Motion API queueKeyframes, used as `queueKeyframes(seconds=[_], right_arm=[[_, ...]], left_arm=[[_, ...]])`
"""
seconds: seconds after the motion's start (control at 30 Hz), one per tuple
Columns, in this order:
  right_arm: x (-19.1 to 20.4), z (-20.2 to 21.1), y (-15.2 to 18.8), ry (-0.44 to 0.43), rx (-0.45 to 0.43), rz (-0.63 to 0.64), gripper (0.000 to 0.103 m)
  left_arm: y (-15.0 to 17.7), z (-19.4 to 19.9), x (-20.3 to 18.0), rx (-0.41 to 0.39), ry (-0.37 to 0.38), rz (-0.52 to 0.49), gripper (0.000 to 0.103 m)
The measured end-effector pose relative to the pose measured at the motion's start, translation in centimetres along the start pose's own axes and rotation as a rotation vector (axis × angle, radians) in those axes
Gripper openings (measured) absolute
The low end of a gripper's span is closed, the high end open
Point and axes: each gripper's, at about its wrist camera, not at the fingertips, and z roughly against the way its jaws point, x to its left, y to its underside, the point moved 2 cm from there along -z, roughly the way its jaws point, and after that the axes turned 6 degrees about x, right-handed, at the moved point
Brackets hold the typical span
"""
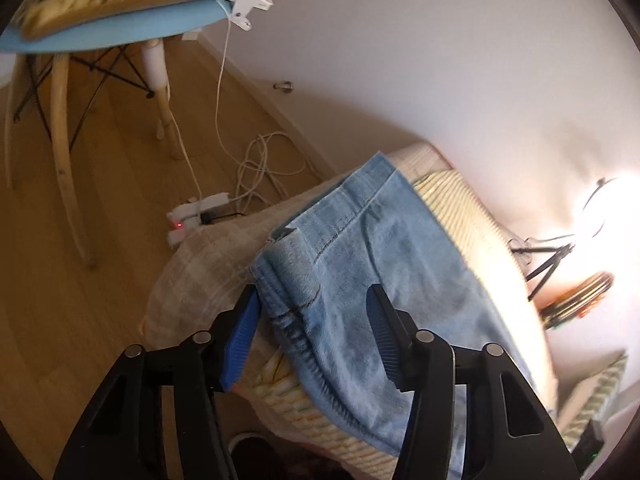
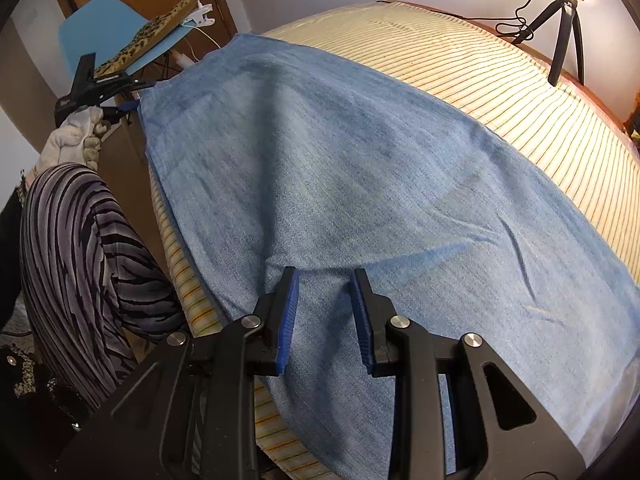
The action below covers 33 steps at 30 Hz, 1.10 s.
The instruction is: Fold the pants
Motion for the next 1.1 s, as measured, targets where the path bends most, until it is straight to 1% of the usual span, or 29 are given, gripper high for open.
queueKeyframes(seconds=[0.03,0.07,0.1,0.17,0.2,0.3,0.4,0.47,0.53,0.57,0.6,0.67,0.73,0.8,0.83,0.87,0.93,1.03,1.1], right_arm=[[0.0,0.0,0.0,-0.002,-0.001,-0.002,0.028],[-0.1,0.0,0.1,-0.004,-0.003,-0.002,0.028],[-0.1,0.0,0.1,-0.005,-0.004,-0.003,0.028],[-0.2,0.0,0.2,-0.005,-0.003,-0.002,0.028],[-0.2,0.0,0.2,-0.005,-0.003,-0.002,0.028],[-0.4,0.1,0.3,-0.014,0.002,-0.009,0.029],[-0.8,0.3,0.1,-0.019,0.003,-0.030,0.029],[-1.1,0.7,-0.3,-0.014,-0.013,-0.046,0.029],[-1.2,1.2,-0.9,-0.027,-0.041,-0.065,0.029],[-1.4,1.6,-1.6,-0.052,-0.059,-0.087,0.031],[-1.5,1.9,-2.3,-0.076,-0.072,-0.107,0.042],[-1.9,2.3,-4.3,-0.124,-0.101,-0.152,0.055],[-2.1,2.4,-6.7,-0.173,-0.120,-0.184,0.056],[-1.8,2.1,-10.1,-0.253,-0.129,-0.200,0.058],[-1.5,1.8,-11.5,-0.283,-0.131,-0.200,0.060],[-1.0,1.2,-13.4,-0.325,-0.124,-0.192,0.066],[0.0,-0.4,-17.1,-0.404,-0.110,-0.193,0.067],[1.8,-3.6,-22.0,-0.522,-0.051,-0.207,0.067],[3.2,-5.2,-24.8,-0.549,-0.022,-0.197,0.067]], left_arm=[[-0.2,-0.4,-0.1,0.005,-0.019,-0.002,0.033],[-0.4,-0.6,-0.1,0.008,-0.032,-0.005,0.024],[-0.6,-0.7,-0.2,0.007,-0.033,-0.009,0.017],[-0.9,-0.8,-0.6,0.006,-0.004,-0.031,0.017],[-1.0,-0.6,-1.1,0.005,-0.002,-0.058,0.017],[-1.4,0.5,-3.5,-0.009,-0.005,-0.180,0.015],[-1.6,2.0,-6.0,-0.017,0.046,-0.280,0.015],[-1.2,2.6,-7.8,-0.002,0.058,-0.361,0.015],[-0.5,2.5,-9.4,0.027,0.063,-0.433,0.015],[-0.1,2.3,-10.1,0.045,0.071,-0.469,0.015],[0.3,2.2,-10.6,0.060,0.075,-0.497,0.015],[1.1,1.9,-12.0,0.088,0.089,-0.567,0.015],[1.9,1.5,-13.4,0.114,0.099,-0.637,0.015],[2.8,1.1,-14.4,0.142,0.113,-0.693,0.015],[3.3,0.8,-15.0,0.160,0.121,-0.724,0.015],[3.7,0.6,-15.5,0.170,0.124,-0.754,0.015],[4.3,0.7,-16.5,0.175,0.143,-0.807,0.015],[4.9,0.3,-17.4,0.201,0.156,-0.859,0.015],[5.3,0.0,-17.8,0.211,0.148,-0.905,0.015]])
